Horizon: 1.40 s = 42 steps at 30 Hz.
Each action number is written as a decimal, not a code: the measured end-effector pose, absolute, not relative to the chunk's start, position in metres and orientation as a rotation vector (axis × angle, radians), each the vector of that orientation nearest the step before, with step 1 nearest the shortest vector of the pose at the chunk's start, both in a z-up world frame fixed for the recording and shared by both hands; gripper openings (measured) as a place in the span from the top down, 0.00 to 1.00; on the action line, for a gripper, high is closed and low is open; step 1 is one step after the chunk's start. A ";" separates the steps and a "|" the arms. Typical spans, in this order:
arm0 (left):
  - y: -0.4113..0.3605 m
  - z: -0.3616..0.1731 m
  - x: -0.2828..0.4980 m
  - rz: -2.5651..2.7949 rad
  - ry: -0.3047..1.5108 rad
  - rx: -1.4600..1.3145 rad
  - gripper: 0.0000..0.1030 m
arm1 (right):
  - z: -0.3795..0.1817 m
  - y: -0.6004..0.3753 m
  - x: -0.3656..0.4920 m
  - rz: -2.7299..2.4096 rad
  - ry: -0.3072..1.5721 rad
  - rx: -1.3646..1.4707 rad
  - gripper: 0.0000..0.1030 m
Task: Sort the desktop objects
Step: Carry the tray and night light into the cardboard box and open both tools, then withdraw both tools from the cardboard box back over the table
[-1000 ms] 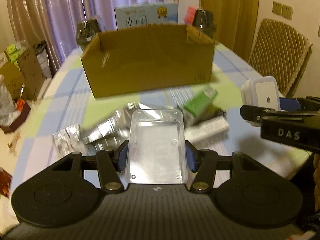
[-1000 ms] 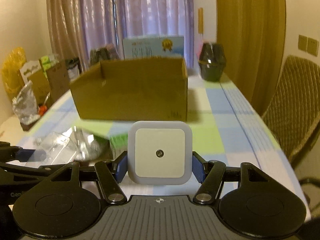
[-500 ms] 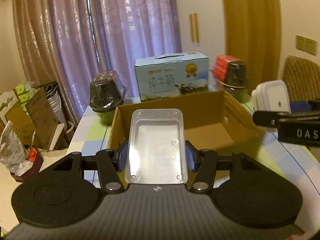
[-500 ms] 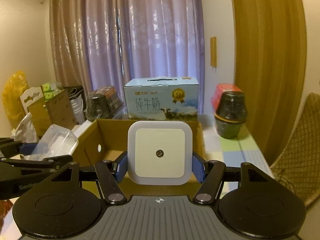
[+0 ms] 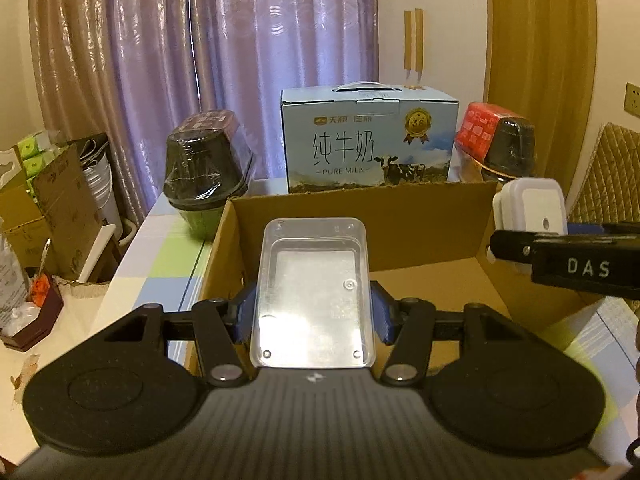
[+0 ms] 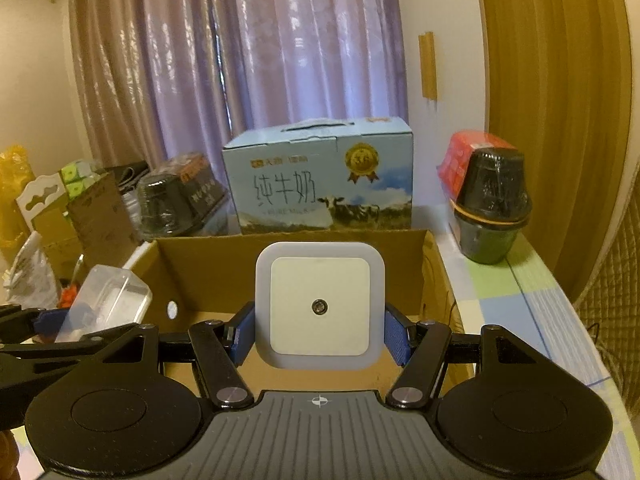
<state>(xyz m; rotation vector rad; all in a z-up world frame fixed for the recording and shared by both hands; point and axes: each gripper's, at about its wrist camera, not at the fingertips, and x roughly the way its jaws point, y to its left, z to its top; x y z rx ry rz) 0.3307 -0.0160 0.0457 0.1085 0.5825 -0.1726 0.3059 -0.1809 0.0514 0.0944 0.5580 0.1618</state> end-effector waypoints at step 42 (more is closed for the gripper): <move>0.010 0.054 0.333 -0.099 0.544 0.046 0.01 | 0.049 -0.187 0.303 0.125 0.504 0.150 0.11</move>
